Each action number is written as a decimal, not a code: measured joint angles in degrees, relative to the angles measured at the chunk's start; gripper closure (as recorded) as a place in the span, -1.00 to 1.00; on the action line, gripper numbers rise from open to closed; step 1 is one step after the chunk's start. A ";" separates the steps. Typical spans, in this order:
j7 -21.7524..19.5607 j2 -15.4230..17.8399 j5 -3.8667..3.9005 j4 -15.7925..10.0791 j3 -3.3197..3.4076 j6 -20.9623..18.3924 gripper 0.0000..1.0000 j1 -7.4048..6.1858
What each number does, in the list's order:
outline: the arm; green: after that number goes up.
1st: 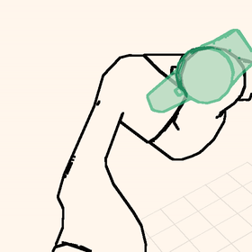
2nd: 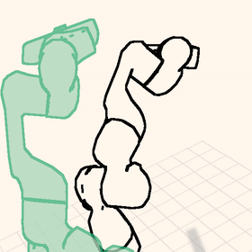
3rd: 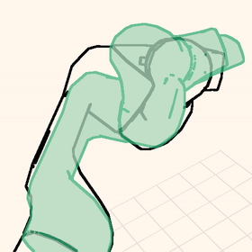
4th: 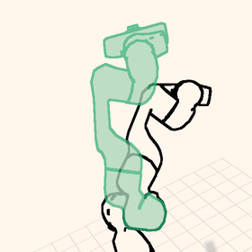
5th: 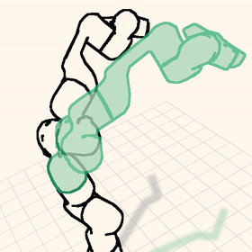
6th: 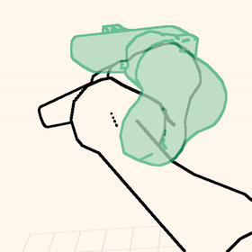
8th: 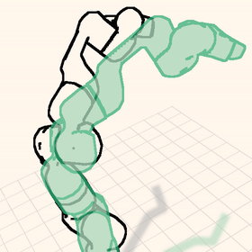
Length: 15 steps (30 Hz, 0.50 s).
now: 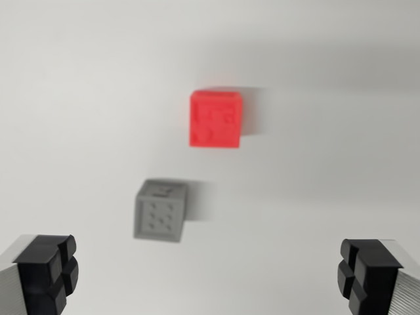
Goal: Destack cube
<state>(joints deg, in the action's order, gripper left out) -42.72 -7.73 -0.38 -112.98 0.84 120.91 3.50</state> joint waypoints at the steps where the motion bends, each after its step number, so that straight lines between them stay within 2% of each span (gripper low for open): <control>1: 0.00 0.11 0.00 0.15 0.00 -0.25 -1.00 0.00; 15: 0.00 0.46 0.00 0.88 0.00 -1.44 -1.00 0.00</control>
<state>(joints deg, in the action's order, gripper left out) -42.72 -7.27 -0.38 -112.11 0.85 119.47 3.49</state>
